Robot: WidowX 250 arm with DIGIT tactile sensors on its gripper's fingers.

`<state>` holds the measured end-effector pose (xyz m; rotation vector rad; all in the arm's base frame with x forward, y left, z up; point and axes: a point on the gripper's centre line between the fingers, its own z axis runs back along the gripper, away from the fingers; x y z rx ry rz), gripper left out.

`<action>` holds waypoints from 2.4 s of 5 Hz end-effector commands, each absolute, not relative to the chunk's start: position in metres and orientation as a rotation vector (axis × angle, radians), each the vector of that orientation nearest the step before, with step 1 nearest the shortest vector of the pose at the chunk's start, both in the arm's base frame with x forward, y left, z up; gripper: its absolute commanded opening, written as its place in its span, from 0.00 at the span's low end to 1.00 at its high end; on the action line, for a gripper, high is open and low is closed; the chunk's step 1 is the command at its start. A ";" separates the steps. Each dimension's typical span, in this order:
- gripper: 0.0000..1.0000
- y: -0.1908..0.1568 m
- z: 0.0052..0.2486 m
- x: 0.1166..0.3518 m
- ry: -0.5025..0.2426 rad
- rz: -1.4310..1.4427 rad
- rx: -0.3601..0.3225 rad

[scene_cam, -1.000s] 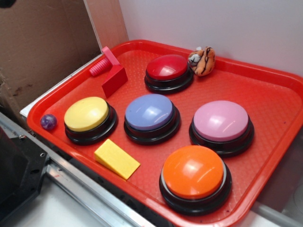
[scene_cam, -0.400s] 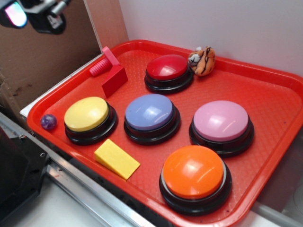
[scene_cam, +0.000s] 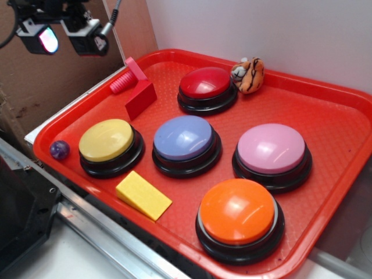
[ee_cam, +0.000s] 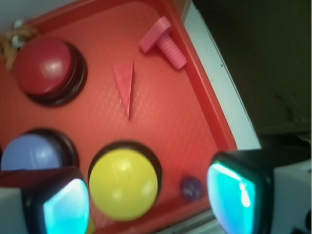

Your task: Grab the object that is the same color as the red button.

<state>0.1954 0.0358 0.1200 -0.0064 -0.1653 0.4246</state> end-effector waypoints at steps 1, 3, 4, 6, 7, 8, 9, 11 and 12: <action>1.00 0.055 0.079 0.228 -0.191 0.482 0.052; 1.00 0.047 0.048 0.243 -0.232 0.468 0.044; 1.00 0.043 0.036 0.250 -0.237 0.459 0.027; 0.71 0.044 0.016 0.255 -0.228 0.508 0.003; 0.00 0.047 0.018 0.257 -0.231 0.481 -0.004; 0.00 0.046 0.021 0.255 -0.226 0.493 -0.009; 0.00 0.041 0.046 0.250 -0.141 0.483 -0.009; 0.00 0.017 0.109 0.240 -0.081 0.424 0.019; 0.00 0.011 0.144 0.223 -0.156 0.432 0.001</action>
